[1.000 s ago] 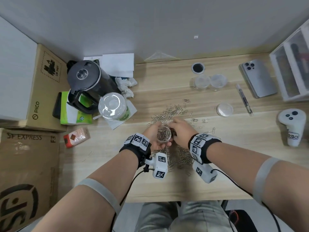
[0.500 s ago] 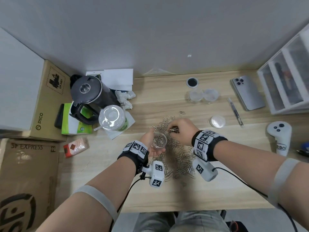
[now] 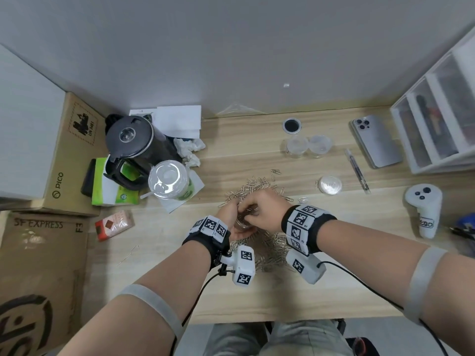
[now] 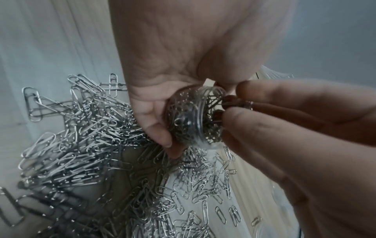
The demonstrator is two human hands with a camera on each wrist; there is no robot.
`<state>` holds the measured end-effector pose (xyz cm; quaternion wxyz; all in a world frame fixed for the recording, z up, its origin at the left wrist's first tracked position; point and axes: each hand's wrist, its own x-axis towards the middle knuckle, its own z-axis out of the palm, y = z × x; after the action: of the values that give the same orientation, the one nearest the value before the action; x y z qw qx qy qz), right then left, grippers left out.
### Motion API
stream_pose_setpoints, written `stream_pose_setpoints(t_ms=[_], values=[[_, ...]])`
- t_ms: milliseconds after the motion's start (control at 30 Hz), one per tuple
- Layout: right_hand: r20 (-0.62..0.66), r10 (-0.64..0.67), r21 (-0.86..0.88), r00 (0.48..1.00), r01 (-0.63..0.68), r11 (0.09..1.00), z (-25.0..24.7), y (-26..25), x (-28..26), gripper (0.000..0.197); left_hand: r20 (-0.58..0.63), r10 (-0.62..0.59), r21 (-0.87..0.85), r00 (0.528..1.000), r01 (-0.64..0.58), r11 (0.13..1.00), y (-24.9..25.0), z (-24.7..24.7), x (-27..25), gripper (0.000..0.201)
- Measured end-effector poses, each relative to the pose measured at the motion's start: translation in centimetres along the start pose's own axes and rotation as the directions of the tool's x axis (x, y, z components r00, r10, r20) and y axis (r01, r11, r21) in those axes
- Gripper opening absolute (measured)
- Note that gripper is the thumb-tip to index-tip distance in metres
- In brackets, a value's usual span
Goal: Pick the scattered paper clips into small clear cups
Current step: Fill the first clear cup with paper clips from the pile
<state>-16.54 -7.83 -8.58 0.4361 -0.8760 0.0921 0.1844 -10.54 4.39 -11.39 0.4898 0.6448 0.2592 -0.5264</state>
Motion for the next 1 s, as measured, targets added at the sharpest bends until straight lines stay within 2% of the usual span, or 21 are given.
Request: stream_pose_setpoints(t_ms=[100,167,267,333,367,433,500,567,600,700,833,900,1000], values=[[-0.021,-0.025,0.098,0.999,0.027,0.995,-0.3,0.3,-0.5,0.022,0.013,0.000,-0.017,1.000,0.000,1.000,-0.3,-0.3,0.1,0.050],[-0.081,-0.022,0.123,0.996,0.031,0.992,-0.7,0.5,-0.8,0.022,0.019,-0.004,0.013,1.000,0.004,1.000,-0.5,-0.5,0.2,0.053],[-0.239,0.015,0.026,0.971,-0.009,1.000,-1.4,1.4,-0.9,0.024,0.028,0.008,0.060,1.000,-0.009,0.998,-0.7,-1.0,0.2,0.083],[-0.266,0.060,-0.092,0.962,-0.087,0.992,-1.7,2.4,-0.9,0.023,0.065,0.032,0.069,0.997,-0.036,0.997,-0.9,-1.5,0.1,0.102],[-0.225,0.099,-0.174,0.969,-0.140,0.975,-1.6,3.1,-1.0,0.031,0.091,0.046,0.070,0.995,-0.053,0.996,-1.0,-1.8,0.0,0.105],[-0.096,0.187,-0.332,0.978,-0.208,0.920,-1.0,4.3,-1.3,0.074,0.132,0.052,0.051,0.990,-0.059,0.997,-1.4,-2.4,-0.1,0.109],[-0.014,0.215,-0.442,0.977,-0.199,0.875,-0.2,4.7,-1.7,0.106,0.138,0.053,0.025,0.989,-0.057,0.998,-1.8,-2.9,-0.1,0.113],[0.020,0.219,-0.501,0.976,-0.180,0.846,0.8,4.9,-1.8,0.119,0.148,0.048,-0.005,0.988,-0.048,0.999,-2.0,-3.3,-0.3,0.120],[0.022,0.213,-0.510,0.977,-0.172,0.843,1.4,4.9,-1.7,0.118,0.153,0.048,-0.020,0.987,-0.045,0.999,-2.2,-3.5,-0.5,0.116],[-0.008,0.137,-0.479,0.991,-0.124,0.869,3.0,4.7,-1.2,0.103,0.151,0.071,-0.016,0.986,-0.069,0.997,-2.6,-4.0,-1.2,0.073],[-0.021,0.081,-0.370,0.997,-0.083,0.926,4.0,4.1,-0.9,0.057,0.164,0.069,0.037,0.984,-0.076,0.996,-3.2,-4.7,-1.0,0.045],[-0.023,0.070,-0.340,0.997,-0.074,0.938,4.0,3.8,-0.9,0.035,0.158,0.067,0.029,0.985,-0.073,0.997,-3.2,-4.8,-1.1,0.041],[-0.018,0.090,-0.292,0.996,-0.091,0.952,3.7,3.7,-1.1,0.023,0.118,0.066,-0.005,0.991,-0.066,0.998,-3.3,-4.8,-0.8,0.062]])
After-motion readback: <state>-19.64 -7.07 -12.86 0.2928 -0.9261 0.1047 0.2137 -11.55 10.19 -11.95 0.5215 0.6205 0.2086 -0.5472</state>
